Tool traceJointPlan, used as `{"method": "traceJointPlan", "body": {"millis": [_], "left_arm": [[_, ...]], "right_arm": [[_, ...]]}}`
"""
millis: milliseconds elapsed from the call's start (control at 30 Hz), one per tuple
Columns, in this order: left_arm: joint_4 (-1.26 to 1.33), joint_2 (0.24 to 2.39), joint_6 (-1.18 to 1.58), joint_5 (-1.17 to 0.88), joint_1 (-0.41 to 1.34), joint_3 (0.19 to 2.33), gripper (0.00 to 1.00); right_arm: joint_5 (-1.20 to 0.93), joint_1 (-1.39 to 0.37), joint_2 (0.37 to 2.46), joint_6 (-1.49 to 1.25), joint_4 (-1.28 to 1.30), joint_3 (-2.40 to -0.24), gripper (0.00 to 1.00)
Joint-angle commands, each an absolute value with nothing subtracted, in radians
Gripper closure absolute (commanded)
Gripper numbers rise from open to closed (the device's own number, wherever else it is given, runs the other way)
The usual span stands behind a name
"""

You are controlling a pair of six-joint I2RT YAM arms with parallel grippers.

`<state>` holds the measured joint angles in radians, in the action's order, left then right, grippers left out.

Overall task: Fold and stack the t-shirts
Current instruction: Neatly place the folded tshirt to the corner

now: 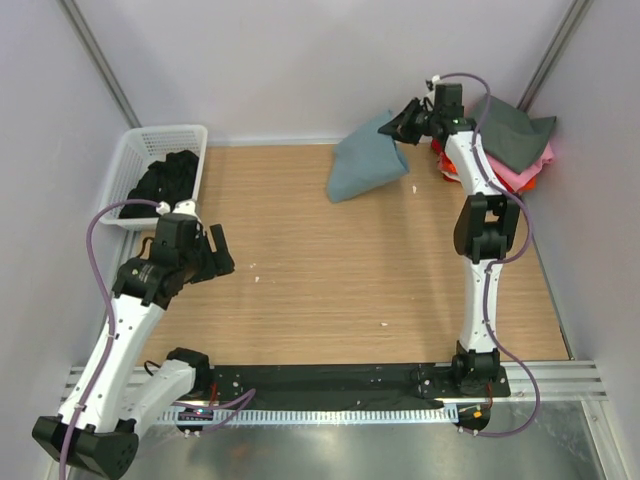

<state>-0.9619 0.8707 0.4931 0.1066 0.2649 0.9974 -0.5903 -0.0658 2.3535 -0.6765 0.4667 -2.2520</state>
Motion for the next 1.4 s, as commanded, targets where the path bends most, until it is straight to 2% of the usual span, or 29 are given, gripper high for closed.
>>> {"method": "traceJointPlan", "body": {"millis": [0, 300, 667, 1067, 1367], "left_arm": [[-0.919, 0.856, 0.506, 0.143, 0.261, 0.989, 0.22], [-0.920, 0.859, 0.511, 0.144, 0.259, 0.989, 0.22], [-0.920, 0.858, 0.520, 0.164, 0.259, 0.986, 0.22], [-0.919, 0.865, 0.522, 0.160, 0.258, 0.982, 0.22], [-0.916, 0.871, 0.520, 0.152, 0.258, 0.983, 0.22]], "right_arm": [[-0.609, -0.054, 2.358, -0.650, 0.526, -2.480, 0.99], [-0.716, 0.037, 2.364, -0.699, 0.436, -2.632, 0.99], [-0.796, 0.170, 2.342, -0.857, 0.230, -2.678, 0.99], [-0.854, 0.362, 2.329, -0.951, 0.126, -2.658, 0.99], [-0.868, 0.466, 2.293, -0.902, 0.167, -2.518, 0.99]]}}
